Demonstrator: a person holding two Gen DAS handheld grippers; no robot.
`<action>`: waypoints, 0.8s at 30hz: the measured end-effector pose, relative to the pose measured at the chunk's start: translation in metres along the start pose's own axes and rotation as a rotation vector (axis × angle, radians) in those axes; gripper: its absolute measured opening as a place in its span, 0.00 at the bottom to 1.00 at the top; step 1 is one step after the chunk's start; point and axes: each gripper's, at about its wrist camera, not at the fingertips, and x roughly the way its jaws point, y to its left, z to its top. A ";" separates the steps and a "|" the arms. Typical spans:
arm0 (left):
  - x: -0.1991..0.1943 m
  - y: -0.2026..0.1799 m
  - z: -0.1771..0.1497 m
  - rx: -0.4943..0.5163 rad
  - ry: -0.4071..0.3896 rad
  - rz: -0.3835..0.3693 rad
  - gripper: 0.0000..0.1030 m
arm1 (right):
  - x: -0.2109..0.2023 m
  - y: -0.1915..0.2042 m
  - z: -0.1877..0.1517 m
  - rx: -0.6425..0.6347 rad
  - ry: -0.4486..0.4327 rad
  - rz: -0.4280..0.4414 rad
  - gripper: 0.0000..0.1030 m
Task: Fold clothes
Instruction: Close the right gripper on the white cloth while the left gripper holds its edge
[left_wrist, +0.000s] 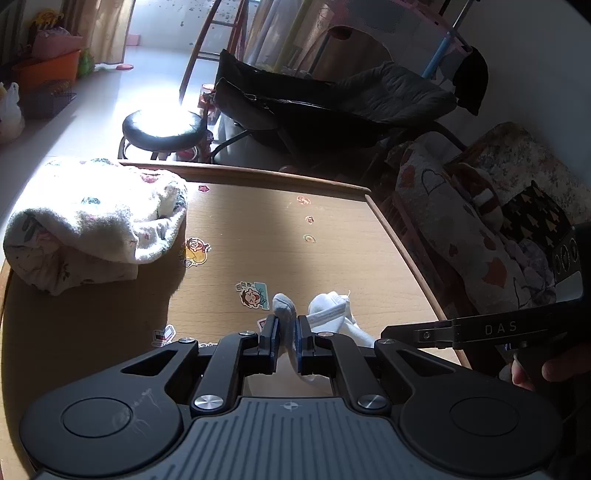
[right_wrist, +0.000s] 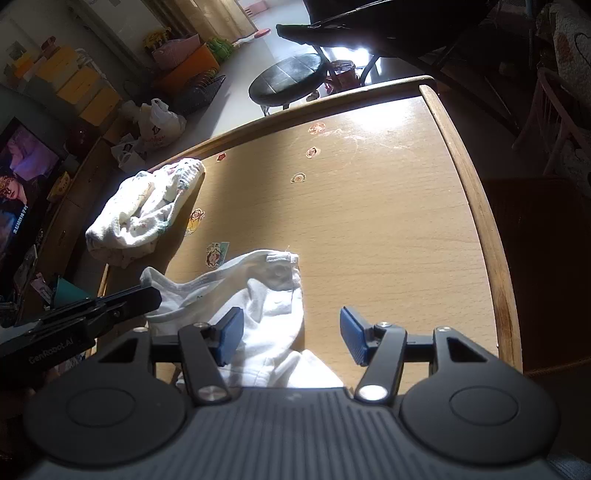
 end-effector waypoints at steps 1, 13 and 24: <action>0.000 0.000 0.000 -0.001 -0.001 -0.001 0.09 | -0.001 -0.001 -0.001 0.012 0.007 0.000 0.57; -0.002 0.000 -0.005 -0.017 0.000 -0.004 0.09 | 0.011 -0.004 -0.006 0.131 0.068 0.061 0.35; -0.013 0.000 -0.005 -0.012 0.003 0.011 0.09 | 0.007 0.010 -0.006 0.005 0.051 0.040 0.04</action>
